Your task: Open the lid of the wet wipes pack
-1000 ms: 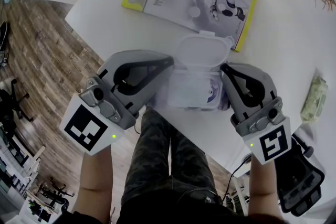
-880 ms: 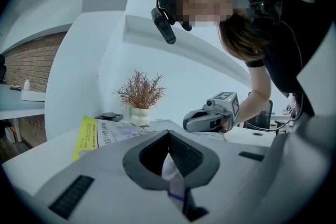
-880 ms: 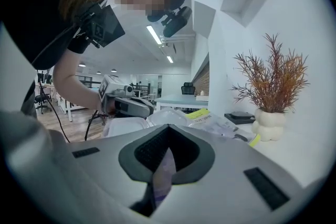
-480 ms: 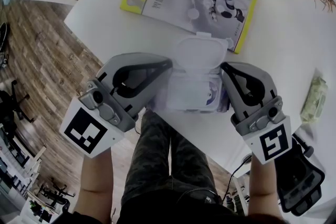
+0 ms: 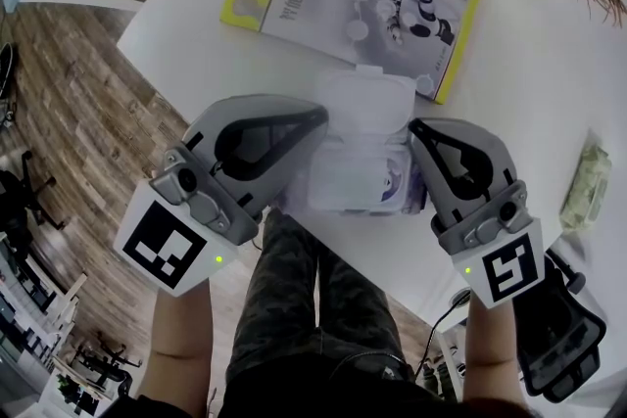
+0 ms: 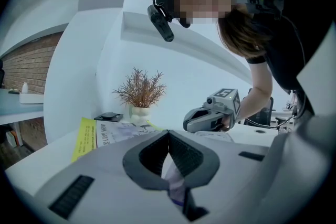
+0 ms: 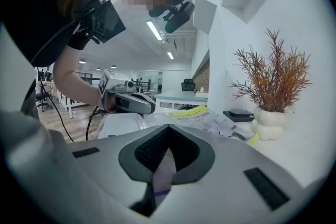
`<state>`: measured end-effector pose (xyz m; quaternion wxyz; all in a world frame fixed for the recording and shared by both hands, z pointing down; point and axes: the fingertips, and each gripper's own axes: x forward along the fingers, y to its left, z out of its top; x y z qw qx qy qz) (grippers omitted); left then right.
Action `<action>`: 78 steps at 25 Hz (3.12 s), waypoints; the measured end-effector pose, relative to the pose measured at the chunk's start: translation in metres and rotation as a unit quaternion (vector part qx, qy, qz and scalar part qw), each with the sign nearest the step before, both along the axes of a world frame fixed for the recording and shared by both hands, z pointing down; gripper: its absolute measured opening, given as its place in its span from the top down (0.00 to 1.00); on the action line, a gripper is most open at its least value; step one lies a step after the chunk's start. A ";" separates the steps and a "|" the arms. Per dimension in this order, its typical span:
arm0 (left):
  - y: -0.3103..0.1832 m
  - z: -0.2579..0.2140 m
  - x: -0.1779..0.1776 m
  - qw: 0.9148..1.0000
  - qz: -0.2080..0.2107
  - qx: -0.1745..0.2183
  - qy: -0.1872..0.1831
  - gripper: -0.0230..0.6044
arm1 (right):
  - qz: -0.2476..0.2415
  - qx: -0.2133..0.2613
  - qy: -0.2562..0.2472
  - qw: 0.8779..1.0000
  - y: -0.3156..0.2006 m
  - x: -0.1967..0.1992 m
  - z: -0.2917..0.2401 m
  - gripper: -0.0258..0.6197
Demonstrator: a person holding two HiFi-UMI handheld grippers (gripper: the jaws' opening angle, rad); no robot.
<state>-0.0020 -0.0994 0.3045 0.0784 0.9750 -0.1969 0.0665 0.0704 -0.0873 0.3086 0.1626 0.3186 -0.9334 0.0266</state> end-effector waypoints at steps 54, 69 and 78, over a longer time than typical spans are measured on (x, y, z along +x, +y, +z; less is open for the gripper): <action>-0.005 0.003 -0.018 0.995 -0.090 -0.037 -0.033 0.94 | 0.084 -0.001 0.029 0.996 0.005 0.016 -0.006 0.93; 0.057 -0.050 -0.012 0.990 -0.129 -0.029 0.056 0.94 | 0.071 -0.002 -0.021 0.997 0.074 -0.005 -0.052 0.93; 0.109 -0.082 0.002 0.988 -0.124 -0.041 0.088 0.94 | 0.045 0.005 -0.053 0.998 0.120 -0.026 -0.090 0.93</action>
